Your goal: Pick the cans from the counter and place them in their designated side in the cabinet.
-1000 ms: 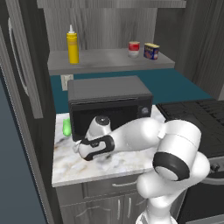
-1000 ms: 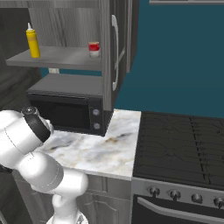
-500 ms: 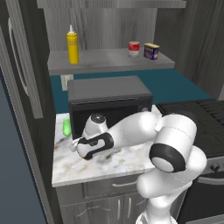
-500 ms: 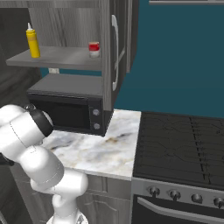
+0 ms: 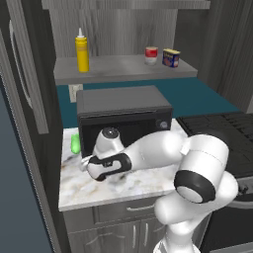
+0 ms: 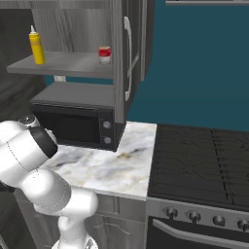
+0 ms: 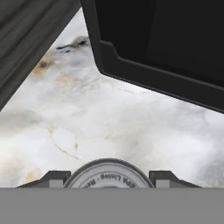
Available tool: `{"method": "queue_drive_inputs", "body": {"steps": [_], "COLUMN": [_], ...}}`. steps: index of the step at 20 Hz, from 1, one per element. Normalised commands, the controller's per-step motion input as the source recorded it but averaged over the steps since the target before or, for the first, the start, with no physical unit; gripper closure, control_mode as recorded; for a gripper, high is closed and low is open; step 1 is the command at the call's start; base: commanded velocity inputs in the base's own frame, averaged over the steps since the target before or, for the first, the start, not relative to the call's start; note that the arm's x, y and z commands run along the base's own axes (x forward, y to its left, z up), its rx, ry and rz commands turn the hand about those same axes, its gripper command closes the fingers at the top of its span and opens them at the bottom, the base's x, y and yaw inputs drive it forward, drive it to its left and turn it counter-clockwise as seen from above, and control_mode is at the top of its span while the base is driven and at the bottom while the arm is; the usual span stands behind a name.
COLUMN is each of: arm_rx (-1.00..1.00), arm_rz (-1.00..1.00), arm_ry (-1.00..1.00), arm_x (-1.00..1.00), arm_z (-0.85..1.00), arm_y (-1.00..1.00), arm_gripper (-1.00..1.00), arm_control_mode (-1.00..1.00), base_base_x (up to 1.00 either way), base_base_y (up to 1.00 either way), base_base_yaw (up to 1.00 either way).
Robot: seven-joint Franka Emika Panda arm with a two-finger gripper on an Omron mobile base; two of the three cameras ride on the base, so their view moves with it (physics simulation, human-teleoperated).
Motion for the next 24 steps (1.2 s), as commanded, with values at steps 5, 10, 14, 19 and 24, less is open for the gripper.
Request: {"method": "queue_drive_inputs", "body": {"steps": [5,10,14,19,24], "arm_rx": [0.01,0.03,0.05,0.05,0.02], "arm_rz": [0.00,0.00,0.00,0.00,0.00], "arm_ry": [-0.05,-0.04,-0.03,-0.03,-0.06], "arm_x": [-0.27,-0.15,-0.09,-0.13,-0.23], "arm_z": [0.19,0.28,0.35,0.36,0.28], "arm_y": [-0.20,-0.21,-0.23,-0.24,-0.22], "arm_gripper": [1.00,1.00,1.00,1.00,1.00], "arm_control_mode": [-1.00,-1.00,-1.00,-1.00,-1.00], "base_base_x": [0.00,0.00,0.00,0.00,0.00], "base_base_y": [0.00,0.00,0.00,0.00,0.00], "base_base_yaw": [0.00,0.00,0.00,0.00,0.00]}}
